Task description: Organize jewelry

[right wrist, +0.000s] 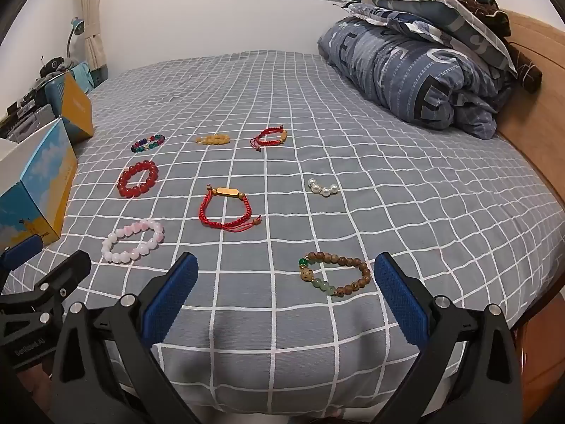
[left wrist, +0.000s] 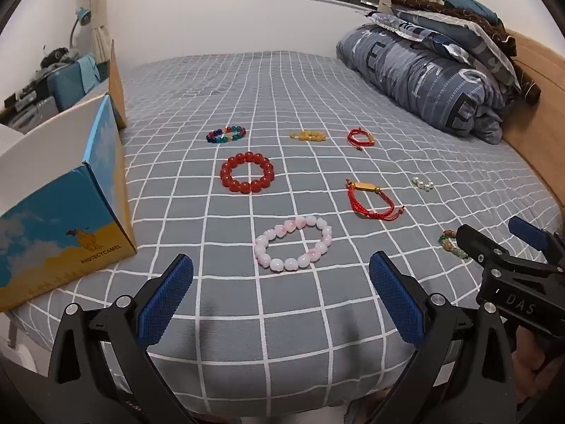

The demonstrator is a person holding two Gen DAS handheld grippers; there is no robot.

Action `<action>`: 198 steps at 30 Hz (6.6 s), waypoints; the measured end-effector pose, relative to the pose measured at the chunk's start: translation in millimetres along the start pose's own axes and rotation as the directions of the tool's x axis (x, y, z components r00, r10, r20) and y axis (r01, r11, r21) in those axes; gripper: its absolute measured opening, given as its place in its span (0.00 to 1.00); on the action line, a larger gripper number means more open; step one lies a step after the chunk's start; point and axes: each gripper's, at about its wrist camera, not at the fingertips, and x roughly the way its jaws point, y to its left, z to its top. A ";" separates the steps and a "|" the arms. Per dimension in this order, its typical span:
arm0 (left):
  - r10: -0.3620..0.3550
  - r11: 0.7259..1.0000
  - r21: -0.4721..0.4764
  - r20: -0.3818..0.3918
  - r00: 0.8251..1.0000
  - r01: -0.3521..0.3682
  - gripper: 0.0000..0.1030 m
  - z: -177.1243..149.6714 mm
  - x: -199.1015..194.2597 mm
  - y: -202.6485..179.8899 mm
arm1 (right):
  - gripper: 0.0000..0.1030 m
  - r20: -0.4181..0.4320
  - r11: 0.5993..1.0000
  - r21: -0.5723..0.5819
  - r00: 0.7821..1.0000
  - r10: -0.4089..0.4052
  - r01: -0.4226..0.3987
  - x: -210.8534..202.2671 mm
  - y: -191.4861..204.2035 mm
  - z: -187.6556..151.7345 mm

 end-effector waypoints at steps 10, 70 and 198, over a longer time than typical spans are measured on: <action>0.027 1.000 0.015 -0.013 1.000 -0.026 0.95 0.6 1.2 -1.2 | 0.93 0.003 1.000 -0.003 1.000 -0.003 0.003 -0.3 2.5 0.7; 0.031 0.999 0.016 -0.015 0.999 -0.031 0.95 -0.9 -0.4 -3.4 | 0.93 0.019 1.000 -0.004 1.000 -0.010 0.010 -2.4 1.4 1.0; -0.038 0.999 -0.019 -0.209 0.977 0.035 0.13 105.1 152.5 37.9 | 0.10 -0.220 0.996 0.075 0.975 -0.027 0.045 164.7 -44.4 95.1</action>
